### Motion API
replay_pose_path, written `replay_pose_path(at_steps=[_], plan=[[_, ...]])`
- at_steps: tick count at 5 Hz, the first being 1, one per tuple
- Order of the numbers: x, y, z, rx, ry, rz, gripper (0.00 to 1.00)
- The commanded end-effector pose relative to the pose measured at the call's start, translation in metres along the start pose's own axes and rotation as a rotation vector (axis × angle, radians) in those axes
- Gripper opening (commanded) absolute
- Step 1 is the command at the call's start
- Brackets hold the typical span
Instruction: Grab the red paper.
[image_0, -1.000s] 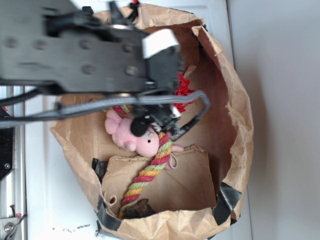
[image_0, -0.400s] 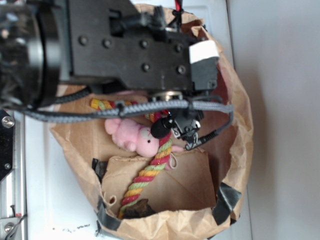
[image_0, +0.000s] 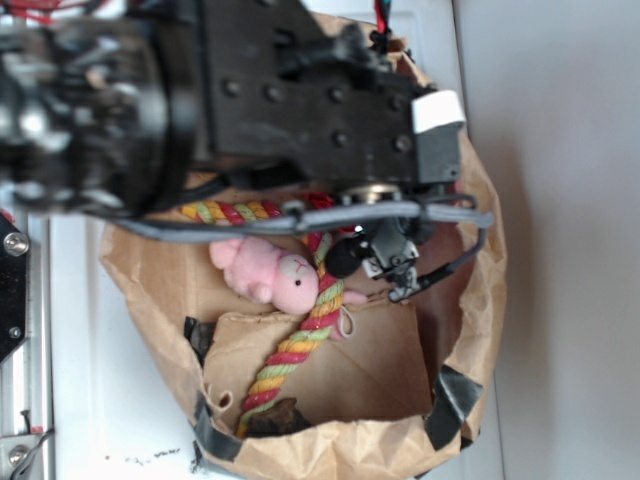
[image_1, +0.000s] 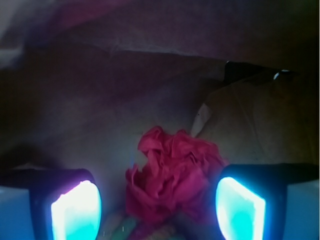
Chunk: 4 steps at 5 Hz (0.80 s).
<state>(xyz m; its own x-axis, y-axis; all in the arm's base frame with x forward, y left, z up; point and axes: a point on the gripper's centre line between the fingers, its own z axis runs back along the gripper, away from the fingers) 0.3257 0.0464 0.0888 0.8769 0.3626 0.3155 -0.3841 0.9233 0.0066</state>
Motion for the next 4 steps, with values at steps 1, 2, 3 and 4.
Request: replay_pose_path(at_steps=[1,2,3,4], plan=[[0.019,-0.013,-0.014,0.037,-0.025,-0.015,1.0],[0.014,-0.014,-0.025,0.063,-0.004,-0.033,1.0],[0.002,-0.015,-0.036,0.094,0.008,-0.049,0.9],[-0.001,-0.013,-0.034,0.098,-0.01,-0.044,0.0]])
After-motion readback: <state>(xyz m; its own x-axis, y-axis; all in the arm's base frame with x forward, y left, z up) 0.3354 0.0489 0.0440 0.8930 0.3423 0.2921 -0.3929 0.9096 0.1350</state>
